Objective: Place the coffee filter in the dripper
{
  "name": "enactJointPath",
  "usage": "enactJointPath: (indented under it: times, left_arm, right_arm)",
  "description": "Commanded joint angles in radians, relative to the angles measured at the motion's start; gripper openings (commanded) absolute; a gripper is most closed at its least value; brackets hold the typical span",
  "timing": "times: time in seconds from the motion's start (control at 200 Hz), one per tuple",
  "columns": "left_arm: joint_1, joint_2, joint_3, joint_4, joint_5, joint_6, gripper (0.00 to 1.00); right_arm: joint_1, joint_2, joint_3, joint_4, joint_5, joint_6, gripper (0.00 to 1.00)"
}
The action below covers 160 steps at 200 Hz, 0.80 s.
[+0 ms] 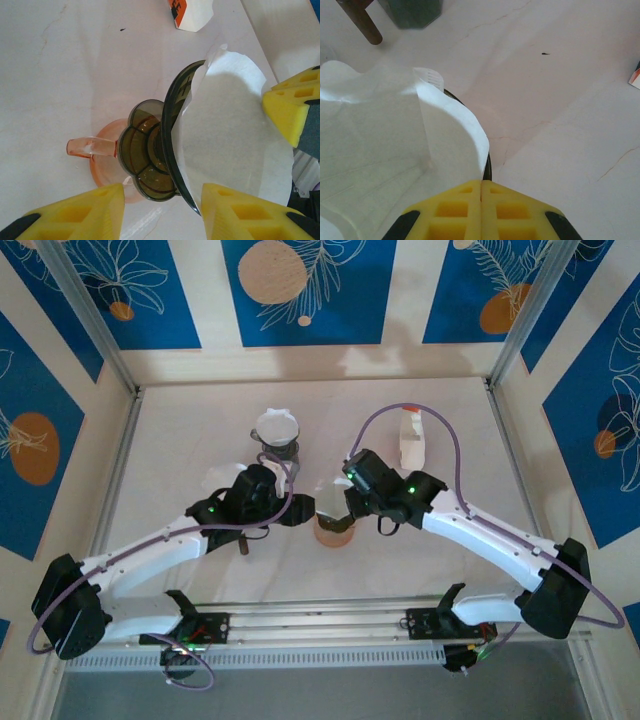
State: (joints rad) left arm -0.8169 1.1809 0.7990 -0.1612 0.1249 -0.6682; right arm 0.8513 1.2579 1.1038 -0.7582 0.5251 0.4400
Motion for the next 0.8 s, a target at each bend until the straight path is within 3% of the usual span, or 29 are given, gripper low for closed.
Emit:
enactJointPath:
  times: [0.0, 0.05, 0.14, 0.23, 0.43, 0.795]
  left_arm:
    - [-0.010, -0.013, -0.018, -0.018, -0.016, -0.001, 0.45]
    - [-0.010, -0.013, -0.018, -0.017, -0.015, 0.001, 0.45]
    - [-0.010, -0.014, -0.021, -0.015, -0.010, -0.002, 0.46]
    - [-0.010, -0.017, -0.026, -0.011, -0.011, -0.005, 0.49]
    - [-0.011, -0.023, -0.027, -0.003, -0.008, -0.006, 0.54]
    - [-0.010, -0.024, -0.029, 0.005, -0.008, -0.002, 0.57]
  right_arm:
    - [0.010, -0.001, 0.004, -0.004, 0.019, -0.001, 0.12]
    - [0.010, -0.008, 0.019, -0.013, 0.027, -0.005, 0.20]
    - [0.000, -0.023, 0.060, -0.028, 0.019, -0.020, 0.43]
    - [-0.035, -0.013, 0.111, -0.047, -0.061, -0.039, 0.54]
    - [-0.094, 0.099, 0.207, -0.115, -0.232, -0.083, 0.60]
    - [-0.105, 0.210, 0.227, -0.143, -0.228, -0.115, 0.64]
